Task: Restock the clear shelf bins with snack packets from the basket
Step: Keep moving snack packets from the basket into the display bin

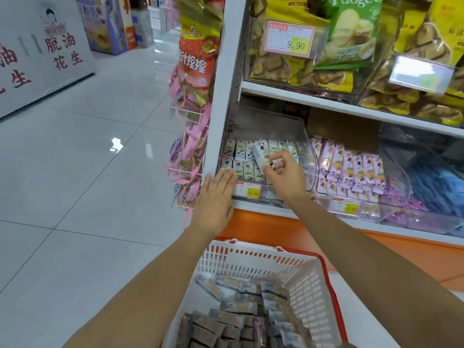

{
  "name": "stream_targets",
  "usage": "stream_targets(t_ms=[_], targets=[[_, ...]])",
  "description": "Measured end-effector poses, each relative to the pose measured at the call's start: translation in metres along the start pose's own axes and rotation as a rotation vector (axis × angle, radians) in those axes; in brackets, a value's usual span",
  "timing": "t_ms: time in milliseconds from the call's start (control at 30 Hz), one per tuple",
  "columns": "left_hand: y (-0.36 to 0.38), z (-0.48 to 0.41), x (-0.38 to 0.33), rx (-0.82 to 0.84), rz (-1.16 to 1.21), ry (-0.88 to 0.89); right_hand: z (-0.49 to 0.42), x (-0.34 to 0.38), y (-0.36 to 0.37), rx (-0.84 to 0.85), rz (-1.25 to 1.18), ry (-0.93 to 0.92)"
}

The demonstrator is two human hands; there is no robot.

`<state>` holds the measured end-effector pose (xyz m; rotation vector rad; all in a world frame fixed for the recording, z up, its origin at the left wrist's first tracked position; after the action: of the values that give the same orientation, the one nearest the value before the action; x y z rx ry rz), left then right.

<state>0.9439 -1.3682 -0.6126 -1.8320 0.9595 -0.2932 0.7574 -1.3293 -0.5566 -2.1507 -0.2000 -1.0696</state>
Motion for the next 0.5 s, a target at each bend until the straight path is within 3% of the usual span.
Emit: stream_targets(t_ms=[233, 500], targets=[[0.022, 0.003, 0.007, -0.114, -0.088, 0.066, -0.049, -0.007, 0.044, -0.035, 0.206, -0.094], [0.028, 0.002, 0.009, -0.194, -0.018, 0.07, -0.078, -0.019, 0.08, -0.024, 0.444, -0.094]])
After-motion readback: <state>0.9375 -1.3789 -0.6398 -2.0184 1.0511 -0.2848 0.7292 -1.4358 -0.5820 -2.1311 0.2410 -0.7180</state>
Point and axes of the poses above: each hand's wrist, its own z-axis away from the middle knuckle, its own y-axis out of the palm, x = y × z, the point moved 2 cm from there along -z, towards the middle knuckle, and after that the axes turned 9 degrees about -x, right-handed, at the moved point
